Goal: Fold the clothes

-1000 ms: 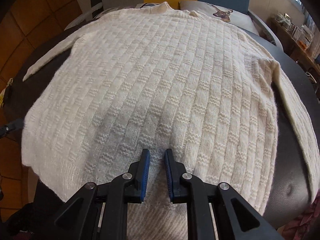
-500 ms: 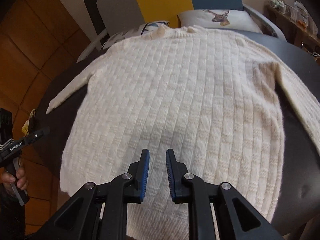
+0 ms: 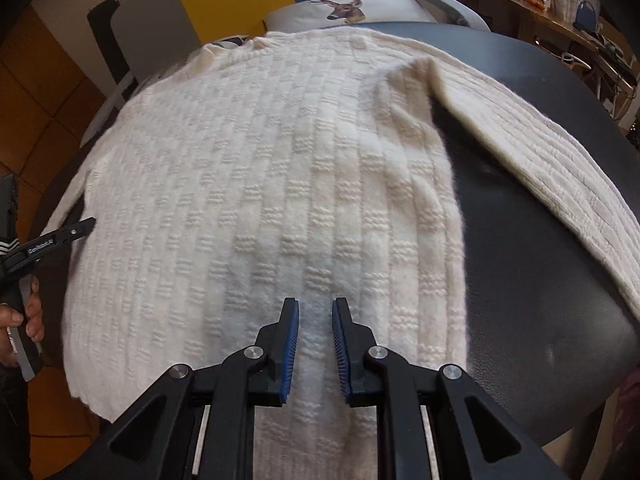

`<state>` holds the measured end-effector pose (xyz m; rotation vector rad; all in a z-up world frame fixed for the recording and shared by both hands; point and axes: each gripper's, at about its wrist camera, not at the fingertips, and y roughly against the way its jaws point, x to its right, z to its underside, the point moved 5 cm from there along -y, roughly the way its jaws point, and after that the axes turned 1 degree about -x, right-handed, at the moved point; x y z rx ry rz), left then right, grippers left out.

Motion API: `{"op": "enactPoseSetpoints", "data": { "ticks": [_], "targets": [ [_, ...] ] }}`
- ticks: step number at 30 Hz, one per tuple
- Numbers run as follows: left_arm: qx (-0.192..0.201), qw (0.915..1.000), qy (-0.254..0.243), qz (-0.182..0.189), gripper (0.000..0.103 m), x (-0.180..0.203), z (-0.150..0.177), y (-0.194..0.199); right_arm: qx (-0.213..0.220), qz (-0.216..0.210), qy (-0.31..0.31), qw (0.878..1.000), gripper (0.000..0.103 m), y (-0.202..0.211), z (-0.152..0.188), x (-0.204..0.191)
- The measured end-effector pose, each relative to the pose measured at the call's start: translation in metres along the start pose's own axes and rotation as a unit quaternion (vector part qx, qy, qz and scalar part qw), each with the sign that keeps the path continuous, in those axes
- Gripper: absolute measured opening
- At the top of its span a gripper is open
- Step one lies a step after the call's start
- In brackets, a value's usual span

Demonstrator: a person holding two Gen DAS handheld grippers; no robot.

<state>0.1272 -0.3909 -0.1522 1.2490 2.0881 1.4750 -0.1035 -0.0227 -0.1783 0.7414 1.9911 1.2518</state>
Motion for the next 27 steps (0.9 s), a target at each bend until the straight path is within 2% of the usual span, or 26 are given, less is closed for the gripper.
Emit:
{"op": "enactPoseSetpoints", "data": {
  "ticks": [4, 7, 8, 10, 11, 13, 15, 18, 20, 22, 27],
  "targets": [
    [0.000, 0.9996, -0.006, -0.027, 0.006, -0.004, 0.007, 0.001, 0.006, 0.002, 0.008, 1.000, 0.013, -0.001, 0.004, 0.008],
    [-0.001, 0.9989, -0.010, -0.045, 0.007, 0.000, 0.008, 0.003, 0.007, -0.014, -0.003, 1.000, 0.013, 0.002, 0.005, 0.014],
    [-0.003, 0.9987, -0.010, -0.050, 0.007, 0.003, 0.007, 0.004, 0.011, -0.026, -0.019, 0.999, 0.013, 0.008, 0.005, 0.020],
    [-0.001, 0.9988, -0.006, -0.048, 0.007, 0.014, 0.003, 0.011, 0.060, -0.097, -0.076, 0.990, 0.016, 0.035, 0.004, 0.044],
    [0.000, 0.9989, -0.004, -0.047, 0.006, 0.019, 0.001, 0.015, 0.093, -0.130, -0.124, 0.979, 0.017, 0.051, 0.006, 0.067],
    [0.002, 0.9991, -0.001, -0.042, 0.007, 0.031, -0.003, 0.021, 0.157, -0.179, -0.232, 0.943, 0.022, 0.081, 0.018, 0.127],
    [0.008, 0.9998, -0.009, -0.015, 0.008, 0.055, -0.007, 0.025, 0.204, -0.190, -0.326, 0.903, 0.023, 0.100, 0.044, 0.188],
    [-0.001, 0.9994, -0.030, 0.015, 0.011, 0.093, -0.007, 0.016, 0.258, -0.193, -0.446, 0.835, 0.026, 0.122, 0.085, 0.274],
    [-0.012, 0.9984, -0.046, 0.029, 0.012, 0.121, -0.006, 0.006, 0.274, -0.186, -0.498, 0.802, 0.026, 0.126, 0.108, 0.313],
    [-0.024, 0.9971, -0.061, 0.039, 0.012, 0.145, -0.003, -0.007, 0.283, -0.185, -0.531, 0.777, 0.026, 0.122, 0.122, 0.335],
    [-0.050, 0.9937, -0.086, 0.052, 0.012, 0.189, 0.005, -0.033, 0.279, -0.228, -0.564, 0.743, 0.026, 0.097, 0.114, 0.351]
  ]
}}
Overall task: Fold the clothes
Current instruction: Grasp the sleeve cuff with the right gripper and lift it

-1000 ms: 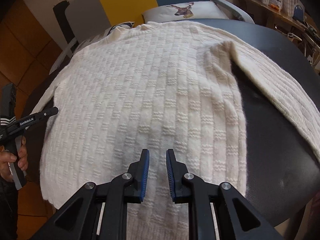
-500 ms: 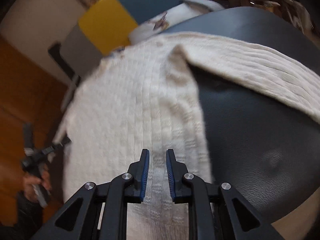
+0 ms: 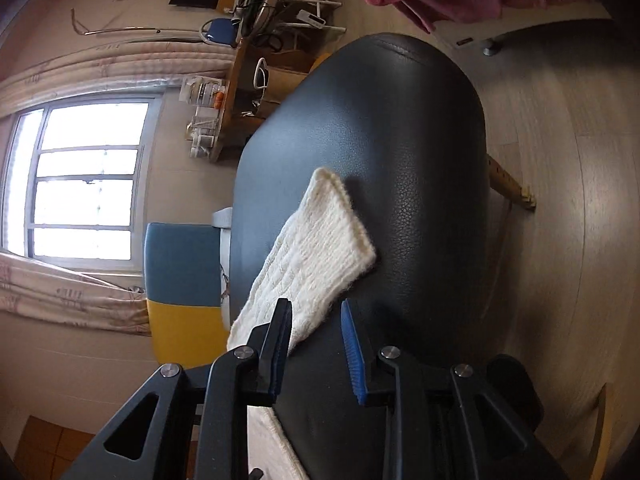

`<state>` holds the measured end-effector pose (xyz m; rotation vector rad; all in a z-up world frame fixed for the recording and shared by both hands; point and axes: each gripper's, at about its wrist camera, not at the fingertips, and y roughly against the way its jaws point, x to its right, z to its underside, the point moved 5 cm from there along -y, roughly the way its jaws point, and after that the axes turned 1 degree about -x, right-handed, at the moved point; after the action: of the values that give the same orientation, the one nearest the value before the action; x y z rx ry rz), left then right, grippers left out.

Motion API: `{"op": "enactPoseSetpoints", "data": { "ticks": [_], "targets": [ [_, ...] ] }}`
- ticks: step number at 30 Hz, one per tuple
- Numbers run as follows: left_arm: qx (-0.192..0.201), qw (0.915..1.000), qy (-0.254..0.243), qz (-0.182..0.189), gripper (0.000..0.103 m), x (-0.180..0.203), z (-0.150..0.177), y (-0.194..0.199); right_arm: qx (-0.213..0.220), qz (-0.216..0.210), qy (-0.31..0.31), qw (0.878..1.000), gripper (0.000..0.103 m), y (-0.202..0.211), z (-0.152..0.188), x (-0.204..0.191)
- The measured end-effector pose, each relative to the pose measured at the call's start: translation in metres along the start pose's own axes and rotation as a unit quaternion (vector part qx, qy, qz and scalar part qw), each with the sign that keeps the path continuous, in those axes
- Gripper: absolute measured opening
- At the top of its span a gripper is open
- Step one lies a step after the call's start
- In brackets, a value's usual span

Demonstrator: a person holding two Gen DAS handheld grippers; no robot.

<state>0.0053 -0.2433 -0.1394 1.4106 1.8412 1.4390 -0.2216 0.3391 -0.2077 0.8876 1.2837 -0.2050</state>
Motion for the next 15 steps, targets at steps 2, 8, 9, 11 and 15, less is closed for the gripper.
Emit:
{"op": "enactPoseSetpoints", "data": {
  "ticks": [2, 8, 9, 11, 15],
  "targets": [
    [-0.008, 0.9999, -0.008, -0.001, 0.012, 0.008, 0.001, -0.008, -0.005, -0.005, -0.010, 1.000, 0.026, -0.013, 0.004, 0.001],
    [-0.024, 0.9997, -0.001, -0.002, 0.012, 0.006, 0.007, -0.023, 0.012, 0.003, -0.026, 1.000, 0.025, -0.034, 0.006, 0.001],
    [-0.023, 0.9997, 0.003, 0.003, 0.012, 0.004, 0.007, -0.023, 0.015, 0.005, -0.021, 1.000, 0.025, -0.036, 0.006, -0.001],
    [-0.019, 0.9996, 0.012, 0.019, 0.012, 0.004, 0.002, -0.021, 0.023, 0.027, 0.006, 0.999, 0.024, -0.038, 0.004, -0.009],
    [0.000, 0.9997, -0.008, 0.022, 0.012, 0.009, -0.031, -0.022, 0.035, 0.089, 0.076, 0.993, 0.023, -0.040, 0.003, -0.025]
  ]
}}
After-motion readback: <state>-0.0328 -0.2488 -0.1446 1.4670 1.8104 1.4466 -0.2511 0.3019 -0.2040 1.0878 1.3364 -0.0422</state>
